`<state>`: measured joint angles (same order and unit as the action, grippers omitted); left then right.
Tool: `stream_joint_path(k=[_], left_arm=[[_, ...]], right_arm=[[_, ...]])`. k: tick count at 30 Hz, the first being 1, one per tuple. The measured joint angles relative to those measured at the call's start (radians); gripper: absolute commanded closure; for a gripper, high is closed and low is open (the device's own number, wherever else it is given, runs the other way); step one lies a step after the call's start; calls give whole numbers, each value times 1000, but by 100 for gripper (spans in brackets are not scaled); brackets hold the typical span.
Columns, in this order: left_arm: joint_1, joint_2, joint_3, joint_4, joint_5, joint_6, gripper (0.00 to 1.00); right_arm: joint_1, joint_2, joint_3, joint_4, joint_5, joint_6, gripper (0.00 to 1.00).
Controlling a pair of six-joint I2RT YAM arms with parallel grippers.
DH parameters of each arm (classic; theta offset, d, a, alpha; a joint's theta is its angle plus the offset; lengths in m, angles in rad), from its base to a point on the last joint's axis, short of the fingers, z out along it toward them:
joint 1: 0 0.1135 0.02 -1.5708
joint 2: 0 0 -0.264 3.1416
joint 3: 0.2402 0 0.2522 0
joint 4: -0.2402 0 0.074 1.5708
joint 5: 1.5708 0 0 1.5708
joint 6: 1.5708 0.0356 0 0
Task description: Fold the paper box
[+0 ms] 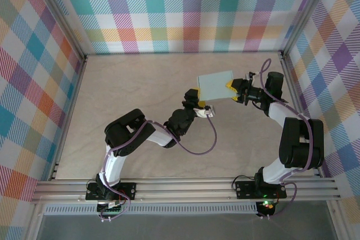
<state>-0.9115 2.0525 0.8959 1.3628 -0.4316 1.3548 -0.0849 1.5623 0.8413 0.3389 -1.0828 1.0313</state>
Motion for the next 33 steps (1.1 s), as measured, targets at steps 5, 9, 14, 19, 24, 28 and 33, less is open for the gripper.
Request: stream_joint_path(k=[5,9,14,19,24,28,33], left_arm=[[0,0,5,2,-8,-4,51],[0,0,5,0,-8,-4,55],[0,0,5,-2,-9,-5,60],[0,0,5,-9,-8,-12,59],[-1,0,5,-45,-7,-39,60],[-1,0,5,-80,-6,-74,60],[-2,-15,4,-150,-4,-145,60]], right_arm=[[0,0,-1,2,1,1,64],[-1,0,-3,5,3,4,62],[-1,0,-3,5,6,6,56],[-1,0,-3,5,7,10,46],[-1,0,-3,13,8,8,30],[-1,-12,-4,-10,24,-2,22],[-4,-55,-4,-102,80,-60,18]])
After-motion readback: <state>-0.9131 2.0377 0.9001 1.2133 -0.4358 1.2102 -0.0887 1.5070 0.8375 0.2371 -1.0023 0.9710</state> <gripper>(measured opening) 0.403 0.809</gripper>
